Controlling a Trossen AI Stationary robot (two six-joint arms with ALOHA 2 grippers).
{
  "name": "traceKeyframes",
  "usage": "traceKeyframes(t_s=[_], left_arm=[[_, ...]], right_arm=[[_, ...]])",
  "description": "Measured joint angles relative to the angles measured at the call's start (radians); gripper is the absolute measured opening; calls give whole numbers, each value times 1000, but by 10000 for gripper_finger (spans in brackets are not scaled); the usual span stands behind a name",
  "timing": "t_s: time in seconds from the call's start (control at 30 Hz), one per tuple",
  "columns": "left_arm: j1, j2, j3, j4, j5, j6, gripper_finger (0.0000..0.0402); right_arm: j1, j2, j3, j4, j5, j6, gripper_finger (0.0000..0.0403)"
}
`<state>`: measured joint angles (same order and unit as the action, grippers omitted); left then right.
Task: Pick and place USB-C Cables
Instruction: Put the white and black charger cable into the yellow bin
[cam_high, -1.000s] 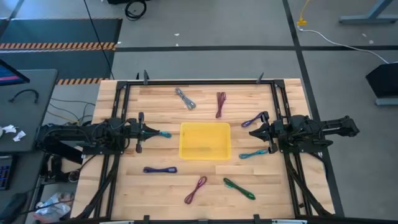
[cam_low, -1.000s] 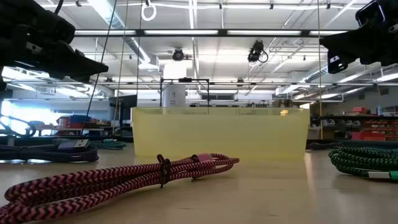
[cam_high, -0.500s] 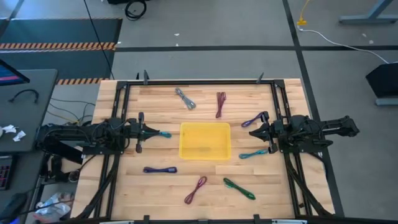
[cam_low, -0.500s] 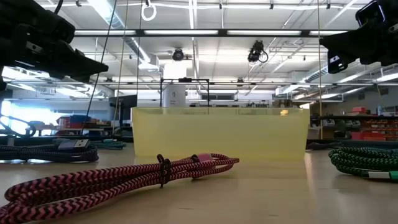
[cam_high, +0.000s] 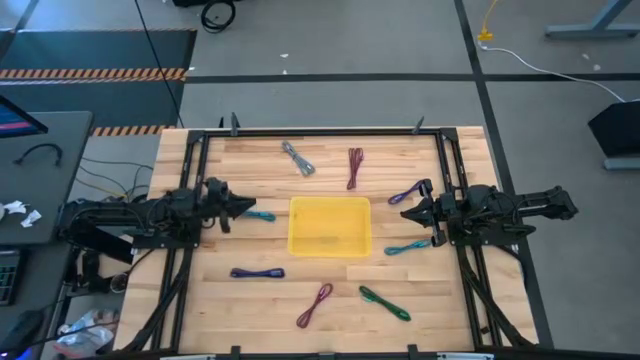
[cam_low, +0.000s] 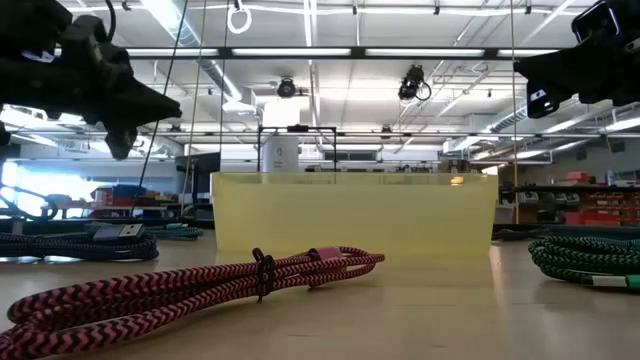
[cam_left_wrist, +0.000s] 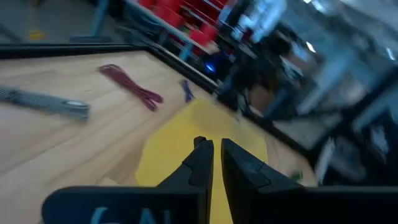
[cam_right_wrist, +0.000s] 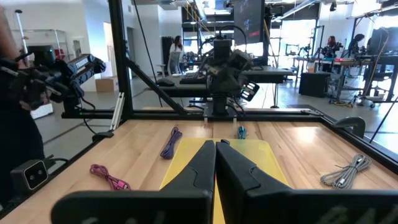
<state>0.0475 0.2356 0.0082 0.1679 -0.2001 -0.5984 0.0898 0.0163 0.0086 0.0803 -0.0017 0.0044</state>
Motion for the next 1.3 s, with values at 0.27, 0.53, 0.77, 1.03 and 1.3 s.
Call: traceKeyframes(t_s=[0.27,0.53,0.77,1.03,1.3], left_arm=[[0,0,0,31,-124,-46,36],[0,0,0,193,-166,-130,36],[0,0,0,228,-166,-165,36],[0,106,149,147,-193,16,17],[2,567,690,-488,-200,285,24]], right_arm=[[0,0,0,0,0,0,18],[0,0,0,6,2,-3,18],[0,1,0,182,49,11,18],[0,1,0,583,404,127,18],[0,4,0,605,371,184,18]])
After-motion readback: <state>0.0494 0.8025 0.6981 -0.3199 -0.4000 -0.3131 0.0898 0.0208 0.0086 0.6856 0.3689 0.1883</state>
